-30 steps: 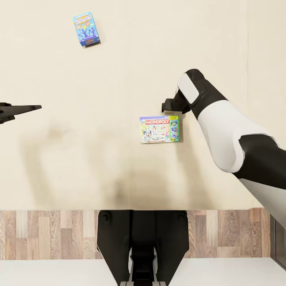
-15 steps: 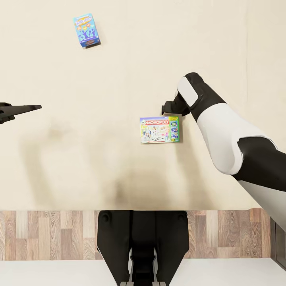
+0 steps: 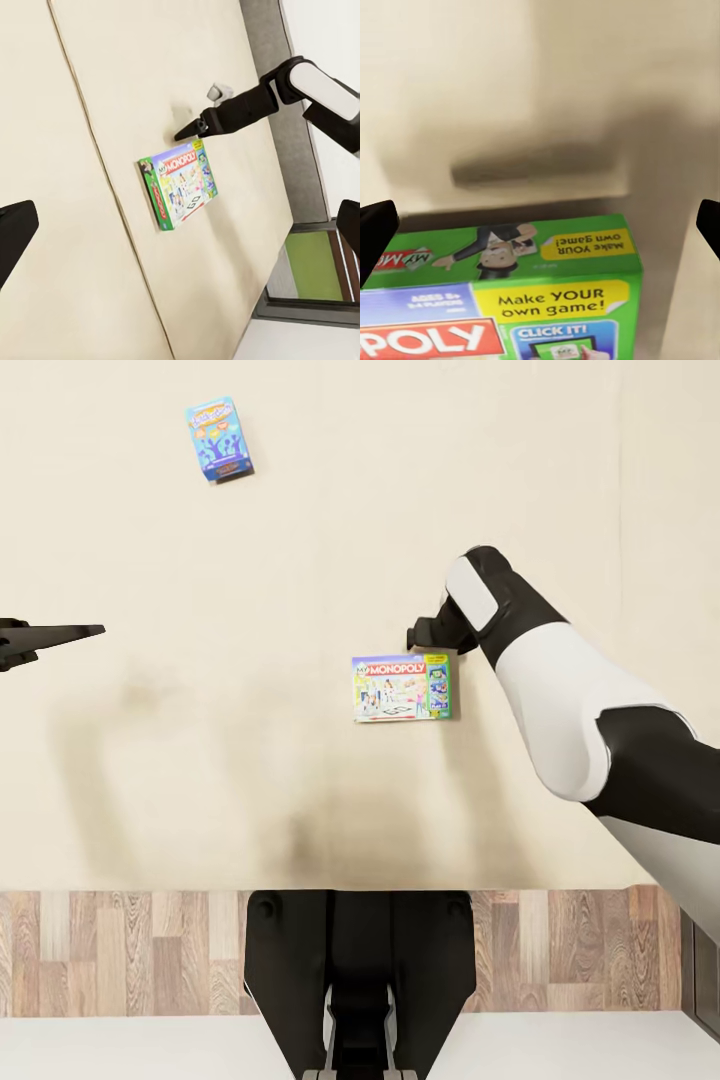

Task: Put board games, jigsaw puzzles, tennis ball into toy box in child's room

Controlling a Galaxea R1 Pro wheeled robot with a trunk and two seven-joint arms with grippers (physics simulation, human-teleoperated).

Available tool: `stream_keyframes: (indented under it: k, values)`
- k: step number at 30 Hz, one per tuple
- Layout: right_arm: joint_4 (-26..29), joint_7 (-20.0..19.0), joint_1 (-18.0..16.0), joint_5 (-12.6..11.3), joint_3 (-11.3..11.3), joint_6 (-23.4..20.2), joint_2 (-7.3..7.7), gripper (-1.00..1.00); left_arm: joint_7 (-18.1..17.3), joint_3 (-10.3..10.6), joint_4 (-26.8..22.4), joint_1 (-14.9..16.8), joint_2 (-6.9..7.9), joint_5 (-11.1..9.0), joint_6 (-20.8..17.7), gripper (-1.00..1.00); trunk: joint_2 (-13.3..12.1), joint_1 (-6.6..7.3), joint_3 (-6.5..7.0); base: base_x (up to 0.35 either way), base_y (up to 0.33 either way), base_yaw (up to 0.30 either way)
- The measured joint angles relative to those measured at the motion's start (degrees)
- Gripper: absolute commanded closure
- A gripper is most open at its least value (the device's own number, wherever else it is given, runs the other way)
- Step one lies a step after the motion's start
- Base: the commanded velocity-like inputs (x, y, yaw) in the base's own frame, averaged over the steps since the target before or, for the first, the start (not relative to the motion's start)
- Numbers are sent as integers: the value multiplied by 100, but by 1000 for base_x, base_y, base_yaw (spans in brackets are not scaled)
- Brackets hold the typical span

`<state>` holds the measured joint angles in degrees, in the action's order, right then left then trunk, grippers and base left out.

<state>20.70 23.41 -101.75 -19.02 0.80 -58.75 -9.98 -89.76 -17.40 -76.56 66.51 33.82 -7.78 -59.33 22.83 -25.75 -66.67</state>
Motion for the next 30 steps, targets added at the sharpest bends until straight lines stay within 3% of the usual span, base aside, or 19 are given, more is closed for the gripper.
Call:
stream_keyframes:
  k: [30]
  values:
    - [17,0,51,-1,-8,-14,0,-100,0,0,-4,0,0,0,0,-100,0,0,123,0,0,0]
